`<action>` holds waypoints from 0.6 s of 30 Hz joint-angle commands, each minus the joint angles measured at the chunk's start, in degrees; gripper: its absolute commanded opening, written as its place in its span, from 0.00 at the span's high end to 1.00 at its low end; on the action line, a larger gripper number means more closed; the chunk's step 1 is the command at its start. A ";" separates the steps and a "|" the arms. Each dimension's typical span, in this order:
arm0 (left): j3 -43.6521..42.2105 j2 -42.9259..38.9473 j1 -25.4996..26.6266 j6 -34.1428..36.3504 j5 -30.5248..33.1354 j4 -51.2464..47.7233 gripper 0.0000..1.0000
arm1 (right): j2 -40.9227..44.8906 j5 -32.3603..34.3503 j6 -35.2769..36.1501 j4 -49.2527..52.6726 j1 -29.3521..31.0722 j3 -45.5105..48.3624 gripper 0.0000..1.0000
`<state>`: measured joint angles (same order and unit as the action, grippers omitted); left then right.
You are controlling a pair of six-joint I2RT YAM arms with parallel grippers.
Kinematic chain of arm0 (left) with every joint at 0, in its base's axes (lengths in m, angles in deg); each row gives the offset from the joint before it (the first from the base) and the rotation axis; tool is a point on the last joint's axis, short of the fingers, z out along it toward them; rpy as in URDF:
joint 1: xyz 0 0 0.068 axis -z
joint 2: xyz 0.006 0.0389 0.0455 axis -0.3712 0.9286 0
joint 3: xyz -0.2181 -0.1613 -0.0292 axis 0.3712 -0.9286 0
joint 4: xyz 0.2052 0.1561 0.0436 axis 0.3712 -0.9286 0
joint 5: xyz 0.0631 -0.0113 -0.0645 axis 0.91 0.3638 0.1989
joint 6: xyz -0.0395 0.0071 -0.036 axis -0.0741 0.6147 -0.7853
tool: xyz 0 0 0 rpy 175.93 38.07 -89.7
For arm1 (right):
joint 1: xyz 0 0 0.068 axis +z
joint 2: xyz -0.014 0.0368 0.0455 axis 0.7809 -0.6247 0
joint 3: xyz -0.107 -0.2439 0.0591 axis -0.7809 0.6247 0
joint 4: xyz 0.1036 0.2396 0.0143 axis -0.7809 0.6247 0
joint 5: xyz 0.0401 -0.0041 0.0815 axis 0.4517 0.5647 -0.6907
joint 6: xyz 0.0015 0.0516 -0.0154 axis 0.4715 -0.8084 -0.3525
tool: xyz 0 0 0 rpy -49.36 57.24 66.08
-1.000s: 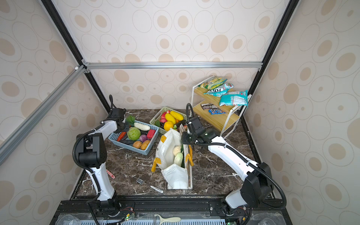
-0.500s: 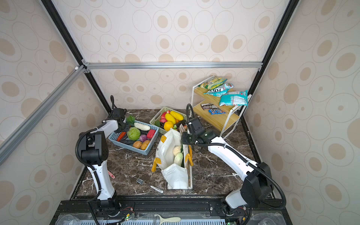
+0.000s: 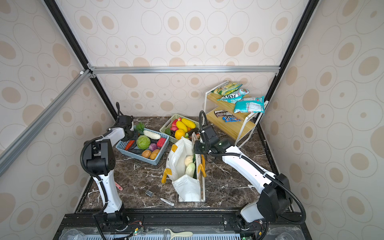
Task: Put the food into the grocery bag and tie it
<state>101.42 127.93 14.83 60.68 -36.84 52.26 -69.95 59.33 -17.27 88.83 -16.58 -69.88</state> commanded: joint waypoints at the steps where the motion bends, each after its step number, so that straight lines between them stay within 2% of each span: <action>1: 0.25 3.54 -1.88 -3.40 -4.04 -4.29 0.61 | 1.68 0.71 -0.88 0.60 0.34 0.61 1.00; 10: 4.35 -0.45 -2.34 -4.25 -2.31 -9.48 0.67 | 2.12 0.62 -1.27 -0.51 0.41 1.21 1.00; 15: 4.81 -4.31 -2.27 -5.25 4.08 -11.47 0.70 | 2.55 0.57 -1.31 -0.89 0.38 1.65 1.00; 18: 0.79 -7.31 -2.26 -6.42 7.71 -10.09 0.73 | 2.76 0.96 -1.20 -1.30 0.39 2.04 1.00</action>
<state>103.56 125.83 12.88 56.15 -34.37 43.50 -68.70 59.42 -17.95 88.07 -16.58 -68.53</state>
